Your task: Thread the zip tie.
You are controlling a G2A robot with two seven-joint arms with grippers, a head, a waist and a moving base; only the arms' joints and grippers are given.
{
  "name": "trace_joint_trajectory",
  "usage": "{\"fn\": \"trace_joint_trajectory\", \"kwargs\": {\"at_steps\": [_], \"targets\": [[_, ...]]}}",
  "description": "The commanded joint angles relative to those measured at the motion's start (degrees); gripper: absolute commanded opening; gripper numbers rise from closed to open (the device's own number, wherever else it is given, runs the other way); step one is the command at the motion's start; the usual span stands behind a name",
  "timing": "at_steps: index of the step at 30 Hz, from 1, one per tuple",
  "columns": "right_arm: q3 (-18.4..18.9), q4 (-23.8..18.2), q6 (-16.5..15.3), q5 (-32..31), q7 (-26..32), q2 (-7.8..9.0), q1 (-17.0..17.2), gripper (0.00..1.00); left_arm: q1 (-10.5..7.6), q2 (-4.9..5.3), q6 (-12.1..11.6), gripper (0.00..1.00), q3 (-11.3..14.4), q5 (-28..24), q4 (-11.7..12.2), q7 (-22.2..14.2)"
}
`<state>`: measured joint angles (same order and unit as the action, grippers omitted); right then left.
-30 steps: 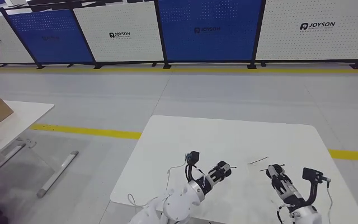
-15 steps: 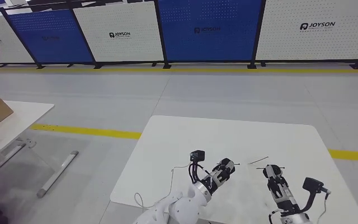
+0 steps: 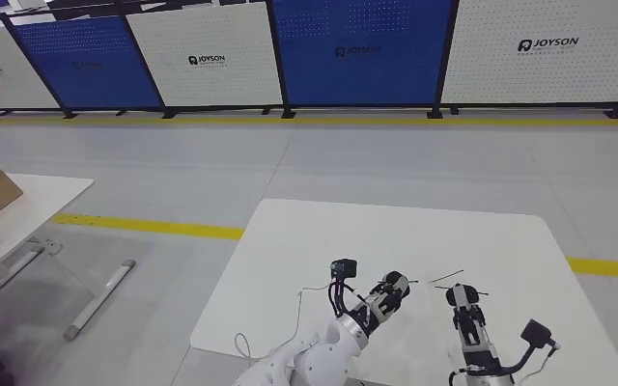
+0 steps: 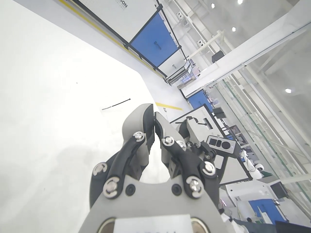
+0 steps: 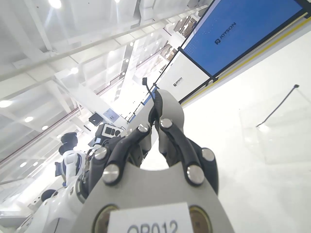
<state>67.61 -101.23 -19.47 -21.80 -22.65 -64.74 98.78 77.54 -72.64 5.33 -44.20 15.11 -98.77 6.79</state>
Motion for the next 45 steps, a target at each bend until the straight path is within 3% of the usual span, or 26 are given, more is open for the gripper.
{"fn": "trace_joint_trajectory", "kwargs": {"at_steps": [1, 10, 14, 29, 39, 42, 45], "targets": [[0.0, 0.0, 0.0, 0.0, 0.0, 0.00, 0.0, 0.00, 0.00, 0.00, 0.0, 0.00, 0.0, 0.0, 0.0, 0.0], [-0.8, 1.2, 0.0, -1.3, -0.2, -0.50, -0.7, 0.00, 0.08, -0.13, -0.4, 0.00, 0.1, 1.0, -0.3, 0.6], [-2.0, 2.6, 0.0, -3.3, -1.6, -0.95, -1.6, 0.00, -0.15, -0.24, 0.5, 0.00, 0.4, 4.0, -0.7, 0.9], [-2.3, 2.0, 0.0, -3.6, -2.9, -1.52, -2.8, 0.00, -0.15, -0.24, 0.5, 0.00, 0.4, 4.0, -0.7, 0.9], [-3.4, 5.4, 0.3, -6.3, -1.9, -2.46, -5.6, 0.00, -0.15, -0.24, 0.5, 0.00, 0.4, 4.0, -0.7, 0.9], [-2.6, 5.1, 0.0, -6.5, -0.9, -2.42, -5.1, 0.00, -0.15, -0.24, 0.5, 0.00, 0.4, 4.0, -0.7, 0.9], [-1.0, 2.7, 0.0, -5.4, 1.0, -1.94, -3.4, 0.00, -0.64, -0.04, 1.3, 0.00, 0.3, 8.1, -0.4, -0.4]]}}
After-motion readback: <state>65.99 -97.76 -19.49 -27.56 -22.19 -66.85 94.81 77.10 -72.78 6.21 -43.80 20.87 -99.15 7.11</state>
